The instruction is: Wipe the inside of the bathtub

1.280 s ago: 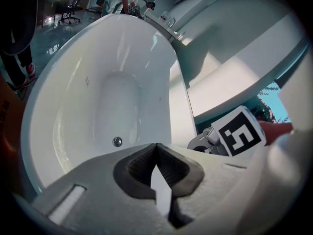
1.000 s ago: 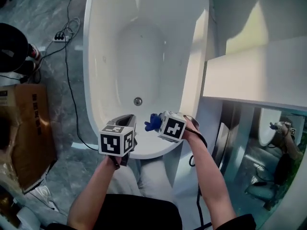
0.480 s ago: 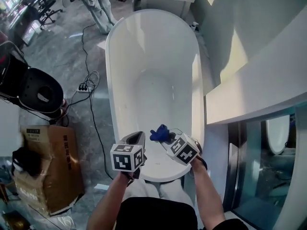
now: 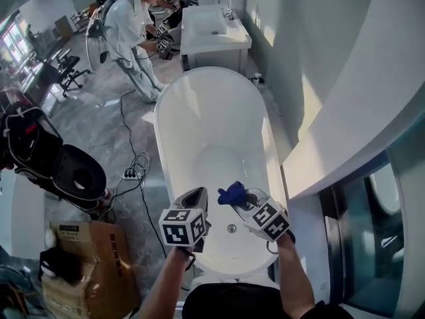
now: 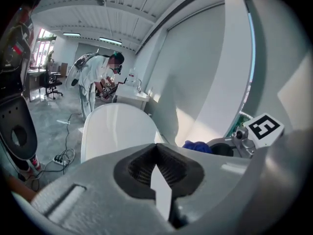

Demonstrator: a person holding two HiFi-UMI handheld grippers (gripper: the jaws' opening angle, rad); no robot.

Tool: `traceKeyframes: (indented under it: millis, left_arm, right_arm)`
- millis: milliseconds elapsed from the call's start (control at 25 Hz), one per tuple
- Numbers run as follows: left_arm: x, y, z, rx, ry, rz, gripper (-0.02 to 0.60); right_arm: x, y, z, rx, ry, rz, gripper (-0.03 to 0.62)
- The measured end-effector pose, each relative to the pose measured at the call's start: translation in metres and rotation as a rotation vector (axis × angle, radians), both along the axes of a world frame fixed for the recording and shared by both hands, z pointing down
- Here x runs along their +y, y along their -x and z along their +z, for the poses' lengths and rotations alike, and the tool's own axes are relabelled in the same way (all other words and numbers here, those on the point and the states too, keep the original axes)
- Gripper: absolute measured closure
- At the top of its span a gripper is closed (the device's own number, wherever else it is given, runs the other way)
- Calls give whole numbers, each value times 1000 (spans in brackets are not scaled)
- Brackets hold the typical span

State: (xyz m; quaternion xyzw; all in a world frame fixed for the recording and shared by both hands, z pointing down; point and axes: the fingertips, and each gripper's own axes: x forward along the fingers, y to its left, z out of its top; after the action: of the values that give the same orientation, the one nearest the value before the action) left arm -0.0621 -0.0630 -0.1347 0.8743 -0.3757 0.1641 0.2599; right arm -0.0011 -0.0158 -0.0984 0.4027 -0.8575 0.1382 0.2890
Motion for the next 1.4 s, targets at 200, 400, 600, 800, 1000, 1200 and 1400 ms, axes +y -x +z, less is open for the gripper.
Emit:
traceKeyframes:
  millis: [200, 400, 600, 800, 1000, 1200, 1400]
  left_arm:
    - [-9, -14, -52, 24, -128, 32, 578]
    - [-23, -31, -113, 70, -251, 50, 578]
    - [-33, -46, -171, 73, -400, 86, 578]
    - [-45, -46, -200, 60, -496, 53, 578]
    - [-48, -38, -202, 48, -534, -24, 578]
    - [-38, -34, -196, -7, -568, -37, 578]
    - [-35, -34, -192, 2, -565, -39, 578]
  right_arm:
    - [-19, -4, -58, 27, -166, 24, 525]
    - [-41, -10, -126, -66, -315, 62, 525]
    - [-60, -22, -178, -118, -403, 98, 525]
    - [-75, -29, -214, -160, -481, 154, 525]
    - [-74, -40, -227, -174, -541, 250, 525]
    - [-69, -41, -223, -186, -544, 298, 526]
    - [-68, -35, -221, -198, -543, 283, 526]
